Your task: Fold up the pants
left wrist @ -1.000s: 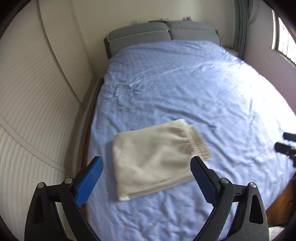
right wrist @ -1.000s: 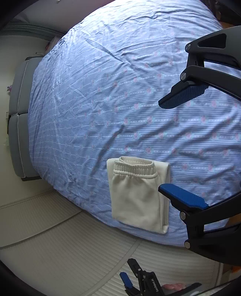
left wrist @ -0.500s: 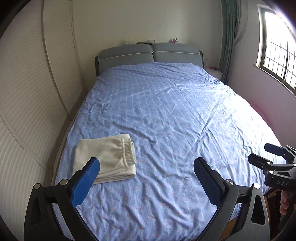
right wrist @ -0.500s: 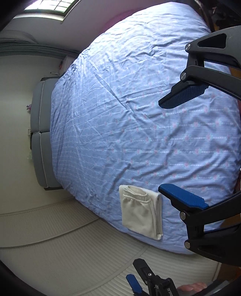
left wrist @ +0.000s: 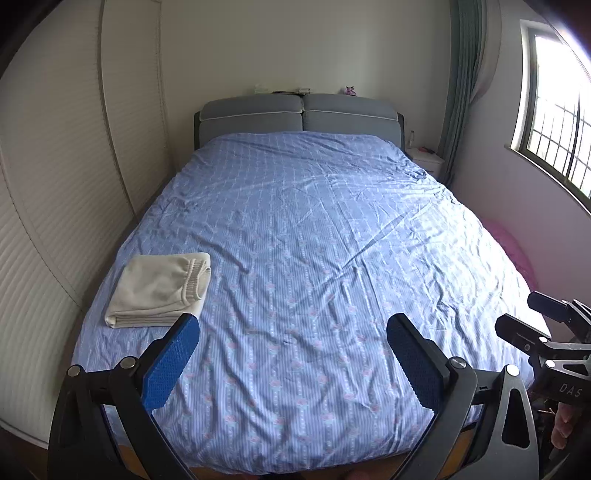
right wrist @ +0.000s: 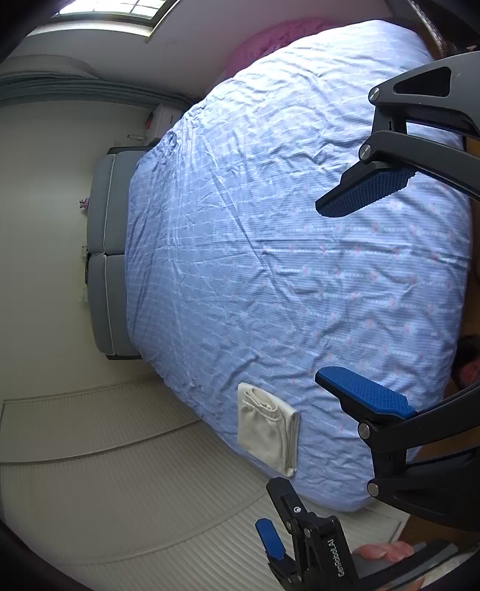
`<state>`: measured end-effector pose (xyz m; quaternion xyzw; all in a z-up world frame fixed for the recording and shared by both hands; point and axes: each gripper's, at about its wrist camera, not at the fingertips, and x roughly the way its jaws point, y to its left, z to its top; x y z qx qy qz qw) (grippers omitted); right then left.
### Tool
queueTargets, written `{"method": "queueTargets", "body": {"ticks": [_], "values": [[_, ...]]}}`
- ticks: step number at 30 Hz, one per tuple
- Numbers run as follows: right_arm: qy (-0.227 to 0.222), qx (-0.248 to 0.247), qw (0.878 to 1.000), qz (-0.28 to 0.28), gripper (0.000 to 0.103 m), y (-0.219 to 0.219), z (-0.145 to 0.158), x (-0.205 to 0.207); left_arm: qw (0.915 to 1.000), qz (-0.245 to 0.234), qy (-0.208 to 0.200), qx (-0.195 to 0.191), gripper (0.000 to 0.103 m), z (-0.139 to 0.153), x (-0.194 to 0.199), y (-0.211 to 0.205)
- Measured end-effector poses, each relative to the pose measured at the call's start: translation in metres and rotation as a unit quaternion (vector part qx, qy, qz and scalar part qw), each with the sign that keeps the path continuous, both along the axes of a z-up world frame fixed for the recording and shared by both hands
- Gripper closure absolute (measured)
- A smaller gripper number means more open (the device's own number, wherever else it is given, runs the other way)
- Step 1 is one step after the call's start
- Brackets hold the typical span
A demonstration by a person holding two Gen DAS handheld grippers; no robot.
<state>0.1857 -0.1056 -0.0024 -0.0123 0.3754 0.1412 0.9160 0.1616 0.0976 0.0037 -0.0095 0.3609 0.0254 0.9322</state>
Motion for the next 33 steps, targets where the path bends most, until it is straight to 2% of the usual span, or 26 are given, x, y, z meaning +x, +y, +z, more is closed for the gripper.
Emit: {"method": "queueTargets", "body": {"ticks": [6,14,33], "values": [[0.002,0.018,1.000,-0.015,0.019,-0.041,0.004,-0.016,0.9996,-0.020,-0.009,0.015,0.000,0.011,-0.012,-0.040],[-0.014,0.032,0.999,-0.036,0.019,-0.071,0.015,-0.032,0.9985,-0.047,-0.022,0.014,0.000,0.024,-0.019,-0.068],[-0.033,0.044,0.997,-0.048,0.019,-0.095,0.033,-0.051,0.9974,-0.056,-0.044,0.012,0.000,0.041,-0.037,-0.087]]}}
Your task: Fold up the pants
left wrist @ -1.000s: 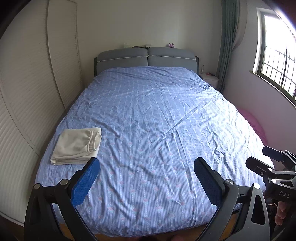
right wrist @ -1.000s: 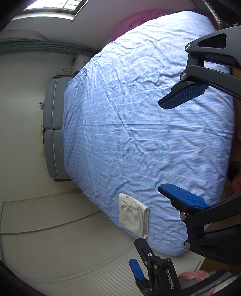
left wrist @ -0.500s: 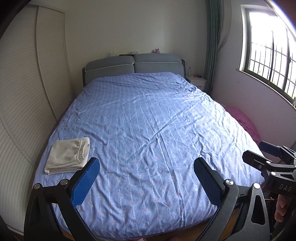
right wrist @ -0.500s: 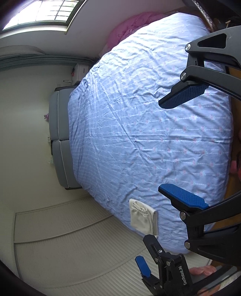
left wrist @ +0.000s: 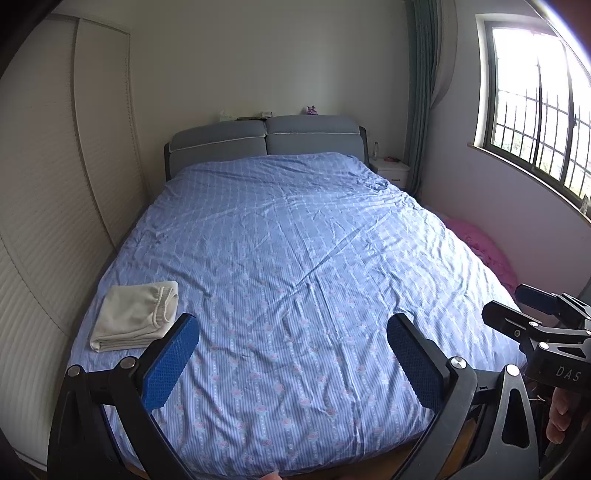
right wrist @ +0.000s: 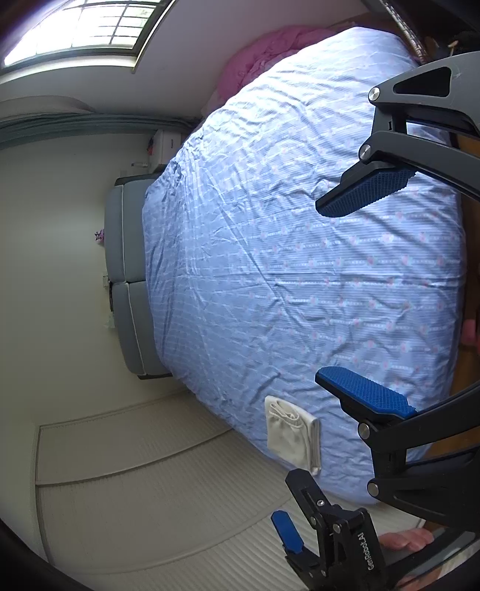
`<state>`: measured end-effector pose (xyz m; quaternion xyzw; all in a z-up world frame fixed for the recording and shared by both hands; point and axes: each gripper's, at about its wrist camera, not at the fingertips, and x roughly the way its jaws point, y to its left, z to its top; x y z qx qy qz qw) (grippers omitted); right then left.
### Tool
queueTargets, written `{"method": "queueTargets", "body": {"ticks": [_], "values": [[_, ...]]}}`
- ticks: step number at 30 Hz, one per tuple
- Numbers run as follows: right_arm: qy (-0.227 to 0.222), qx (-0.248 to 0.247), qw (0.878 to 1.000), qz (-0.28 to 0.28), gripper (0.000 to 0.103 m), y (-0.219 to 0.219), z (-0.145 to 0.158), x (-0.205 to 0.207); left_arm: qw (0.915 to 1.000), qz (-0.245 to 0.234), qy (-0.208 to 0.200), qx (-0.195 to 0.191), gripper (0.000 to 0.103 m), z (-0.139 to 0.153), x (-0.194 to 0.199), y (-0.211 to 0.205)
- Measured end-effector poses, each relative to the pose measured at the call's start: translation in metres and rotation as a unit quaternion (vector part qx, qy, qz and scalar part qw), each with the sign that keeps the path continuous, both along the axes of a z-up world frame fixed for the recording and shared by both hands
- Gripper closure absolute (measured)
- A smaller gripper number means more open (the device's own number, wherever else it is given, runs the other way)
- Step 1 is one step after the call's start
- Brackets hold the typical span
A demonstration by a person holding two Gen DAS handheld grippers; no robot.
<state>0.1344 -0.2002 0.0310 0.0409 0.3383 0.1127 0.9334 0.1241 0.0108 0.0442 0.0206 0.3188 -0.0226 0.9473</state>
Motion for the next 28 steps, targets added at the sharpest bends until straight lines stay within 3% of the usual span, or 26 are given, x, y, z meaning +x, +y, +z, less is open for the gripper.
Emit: {"method": "queueTargets", "body": {"ticks": [28], "values": [[-0.011,0.003,1.000,-0.010,0.019,-0.014,0.009,-0.010,0.9998,-0.016,-0.006,-0.003,0.000,0.008,-0.006,-0.019]]}}
